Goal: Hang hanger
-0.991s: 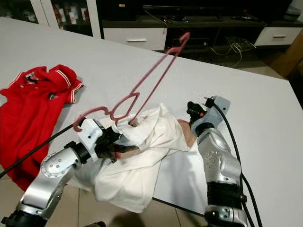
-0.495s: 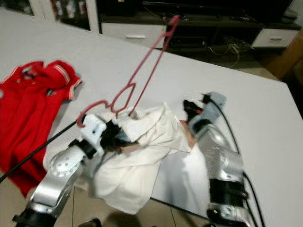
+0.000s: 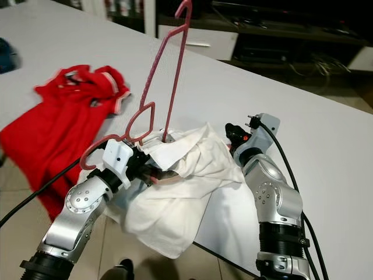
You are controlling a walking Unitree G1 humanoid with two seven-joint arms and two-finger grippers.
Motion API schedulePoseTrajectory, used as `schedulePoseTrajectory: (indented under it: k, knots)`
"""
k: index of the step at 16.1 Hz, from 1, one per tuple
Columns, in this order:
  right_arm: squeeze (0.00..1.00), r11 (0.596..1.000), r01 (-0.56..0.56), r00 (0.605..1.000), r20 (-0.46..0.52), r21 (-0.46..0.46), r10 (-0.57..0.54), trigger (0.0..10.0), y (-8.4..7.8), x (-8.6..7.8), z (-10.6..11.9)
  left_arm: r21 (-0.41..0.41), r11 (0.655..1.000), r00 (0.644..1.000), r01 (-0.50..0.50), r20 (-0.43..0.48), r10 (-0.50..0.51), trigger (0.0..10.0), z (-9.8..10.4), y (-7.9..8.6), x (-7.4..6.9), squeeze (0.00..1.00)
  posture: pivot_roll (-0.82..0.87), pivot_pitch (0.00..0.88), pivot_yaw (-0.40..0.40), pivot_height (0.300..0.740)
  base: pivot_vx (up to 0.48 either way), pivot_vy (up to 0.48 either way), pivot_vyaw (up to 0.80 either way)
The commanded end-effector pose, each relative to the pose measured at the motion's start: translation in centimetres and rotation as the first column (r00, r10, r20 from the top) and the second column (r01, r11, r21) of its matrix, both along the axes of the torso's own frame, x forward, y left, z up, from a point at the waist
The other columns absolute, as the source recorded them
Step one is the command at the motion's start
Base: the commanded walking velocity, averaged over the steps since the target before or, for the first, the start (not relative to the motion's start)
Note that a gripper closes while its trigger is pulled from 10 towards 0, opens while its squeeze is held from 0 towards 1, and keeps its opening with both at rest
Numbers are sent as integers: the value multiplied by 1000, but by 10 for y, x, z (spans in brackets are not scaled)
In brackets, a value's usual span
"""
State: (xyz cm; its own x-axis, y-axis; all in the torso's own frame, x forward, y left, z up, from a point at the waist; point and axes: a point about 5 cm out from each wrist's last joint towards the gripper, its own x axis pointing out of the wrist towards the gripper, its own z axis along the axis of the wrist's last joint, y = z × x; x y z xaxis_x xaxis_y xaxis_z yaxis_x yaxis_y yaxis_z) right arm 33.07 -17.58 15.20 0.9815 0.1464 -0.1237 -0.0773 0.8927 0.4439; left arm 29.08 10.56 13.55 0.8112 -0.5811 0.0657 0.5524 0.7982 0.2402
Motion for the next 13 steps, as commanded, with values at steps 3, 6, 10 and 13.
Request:
schedulePoseTrajectory:
  k: [3, 6, 10, 13]
  knots:
    - [0, 1000, -6, 1000, -5, -26, 5, 10000, -6, -3, -1, 45, 999, 997, -21, -78, 24, 10000, -18, 2, 0, 0, 13, 127, -109, 740, 0, 0, 800]
    - [0, 997, -61, 996, -65, -43, 58, 10000, -1, -6, -10, 47, 999, 997, -17, -76, 20, 10000, -17, 1, 1, 0, 8, 121, -108, 740, 0, 0, 267]
    - [0, 995, -98, 992, -87, -16, 96, 10000, 15, 0, -12, 51, 999, 997, -10, -76, 13, 10000, -20, -1, 2, 0, 8, 117, -103, 740, 0, 0, 0]
    - [1000, 997, -81, 994, -76, 11, 81, 10000, 27, 11, -10, 59, 998, 998, 2, -70, 2, 10000, -20, -3, 1, 0, 13, 113, -97, 740, 0, 0, 0]
